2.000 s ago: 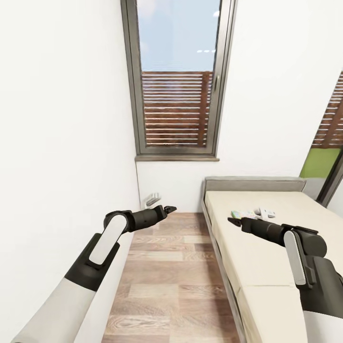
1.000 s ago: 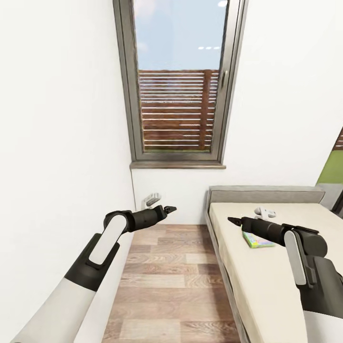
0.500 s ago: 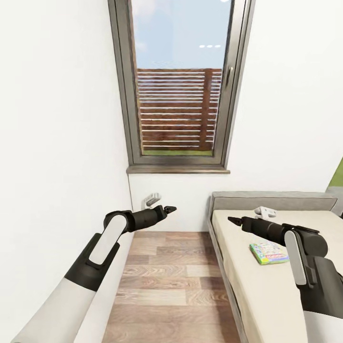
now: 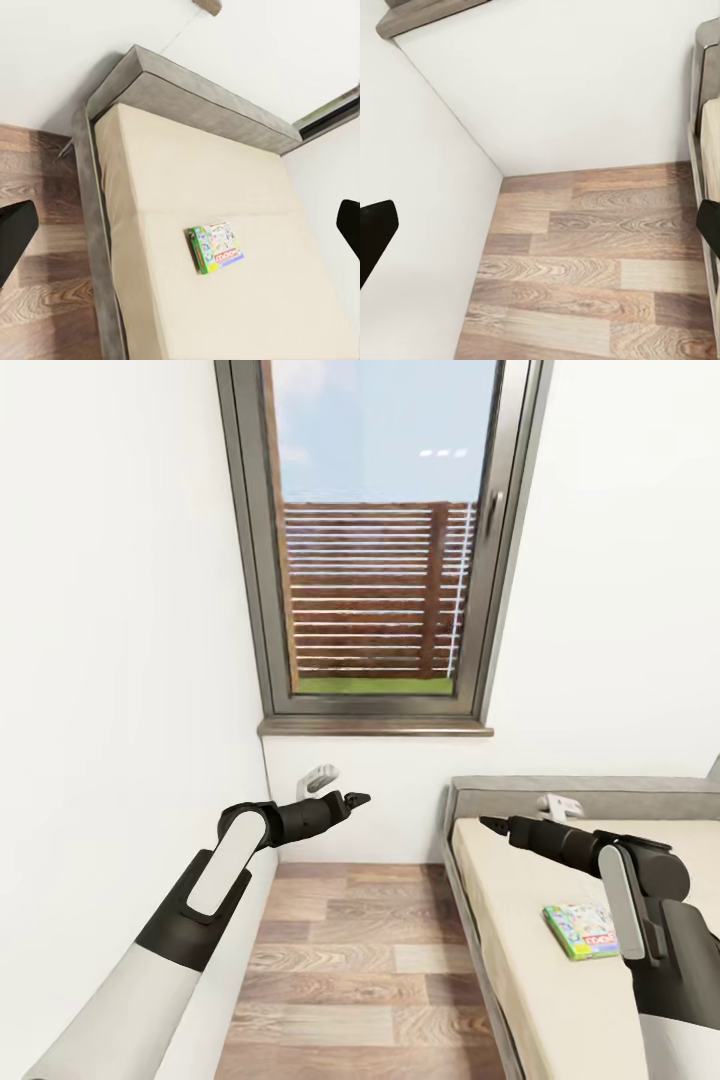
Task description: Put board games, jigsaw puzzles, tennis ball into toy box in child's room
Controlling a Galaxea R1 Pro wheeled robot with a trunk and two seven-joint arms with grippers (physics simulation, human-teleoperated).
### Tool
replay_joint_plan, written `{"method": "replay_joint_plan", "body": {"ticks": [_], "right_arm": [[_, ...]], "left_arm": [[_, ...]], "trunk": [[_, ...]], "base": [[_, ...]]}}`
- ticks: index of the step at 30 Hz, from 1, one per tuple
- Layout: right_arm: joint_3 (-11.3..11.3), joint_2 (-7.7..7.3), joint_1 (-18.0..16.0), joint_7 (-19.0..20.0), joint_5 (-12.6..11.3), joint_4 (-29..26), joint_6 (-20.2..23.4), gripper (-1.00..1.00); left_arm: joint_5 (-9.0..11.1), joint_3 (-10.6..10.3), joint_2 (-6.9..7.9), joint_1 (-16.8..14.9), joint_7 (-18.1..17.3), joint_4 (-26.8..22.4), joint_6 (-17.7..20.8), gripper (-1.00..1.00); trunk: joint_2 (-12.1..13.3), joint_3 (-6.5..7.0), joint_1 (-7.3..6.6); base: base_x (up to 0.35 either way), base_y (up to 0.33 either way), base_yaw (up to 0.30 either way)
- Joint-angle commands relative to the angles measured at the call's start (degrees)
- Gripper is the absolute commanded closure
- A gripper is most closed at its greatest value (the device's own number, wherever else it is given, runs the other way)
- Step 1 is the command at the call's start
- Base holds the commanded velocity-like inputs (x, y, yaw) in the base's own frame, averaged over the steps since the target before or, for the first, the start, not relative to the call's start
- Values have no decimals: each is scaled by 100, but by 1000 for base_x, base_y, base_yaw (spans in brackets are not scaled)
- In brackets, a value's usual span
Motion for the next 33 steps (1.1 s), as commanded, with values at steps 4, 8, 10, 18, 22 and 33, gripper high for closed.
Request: {"method": "replay_joint_plan", "body": {"ticks": [4, 8, 10, 18, 22, 33], "right_arm": [[-6, -9, 13, 10, -17, -3, 31, -100], [-6, -19, 32, 11, -11, 2, 31, -100], [-6, -21, 34, 11, -9, 5, 31, -100], [-5, -5, 42, 12, -8, 9, 31, -100], [-2, 2, 43, 14, -9, 8, 31, -100], [12, 9, 45, 15, -10, 6, 31, -100]], "left_arm": [[60, -1, -1, -5, 57, -6, 8, -100], [60, -1, -1, -5, 57, -5, 8, -100], [60, -1, -1, -5, 57, -5, 8, -100], [60, -1, -1, -5, 57, -9, 8, -100], [60, -1, -1, -5, 57, -7, 8, -100], [62, -1, -7, -5, 62, -9, 8, -100]], "trunk": [[-4, -7, 4], [-4, -7, 4], [-4, -7, 4], [-4, -7, 4], [-4, -7, 4], [-4, -7, 4]], "base": [[331, 0, 0], [331, 0, 0], [331, 0, 0], [331, 0, 0], [302, 0, 0], [118, 0, 0]]}}
